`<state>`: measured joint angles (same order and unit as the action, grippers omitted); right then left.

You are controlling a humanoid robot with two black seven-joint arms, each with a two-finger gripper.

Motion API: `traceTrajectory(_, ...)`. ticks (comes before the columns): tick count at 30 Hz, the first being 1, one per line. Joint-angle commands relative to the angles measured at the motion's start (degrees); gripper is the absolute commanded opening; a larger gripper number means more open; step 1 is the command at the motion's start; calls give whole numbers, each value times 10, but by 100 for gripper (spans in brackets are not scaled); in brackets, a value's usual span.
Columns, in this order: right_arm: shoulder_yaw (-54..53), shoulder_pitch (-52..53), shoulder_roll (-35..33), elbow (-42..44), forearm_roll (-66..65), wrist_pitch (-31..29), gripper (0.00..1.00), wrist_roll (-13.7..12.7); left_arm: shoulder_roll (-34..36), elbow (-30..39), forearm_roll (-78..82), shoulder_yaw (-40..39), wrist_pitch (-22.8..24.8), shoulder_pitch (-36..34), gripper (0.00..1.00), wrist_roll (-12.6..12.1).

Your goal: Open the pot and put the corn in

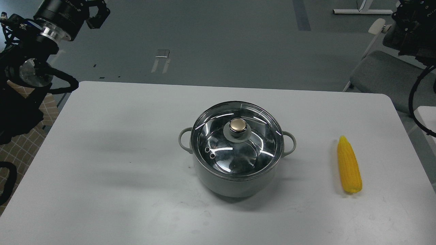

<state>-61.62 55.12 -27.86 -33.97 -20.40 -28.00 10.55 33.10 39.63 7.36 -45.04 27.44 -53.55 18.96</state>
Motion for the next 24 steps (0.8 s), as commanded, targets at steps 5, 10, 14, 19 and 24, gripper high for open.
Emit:
traceTrajectory(5, -1, -5, 4, 1, 0, 0, 100, 0, -1, -1, 6, 3, -4, 0, 98, -7)
traceTrajectory(10, -2, -5, -2, 9, 2, 0, 100, -2, 1, -9, 6, -3, 2, -6, 98, -6)
traceTrajectory(14, -7, -5, -1, 10, 4, 0, 100, -1, 1, -6, 9, 1, 6, -7, 98, -5)
traceTrajectory(19, -10, -7, -4, 9, 4, 0, 100, 1, 2, 12, 15, 3, 6, -2, 98, -6)
traceTrajectory(24, -10, -22, -17, 7, 4, 0, 100, 1, 33, 77, 48, 20, 6, 2, 98, -10)
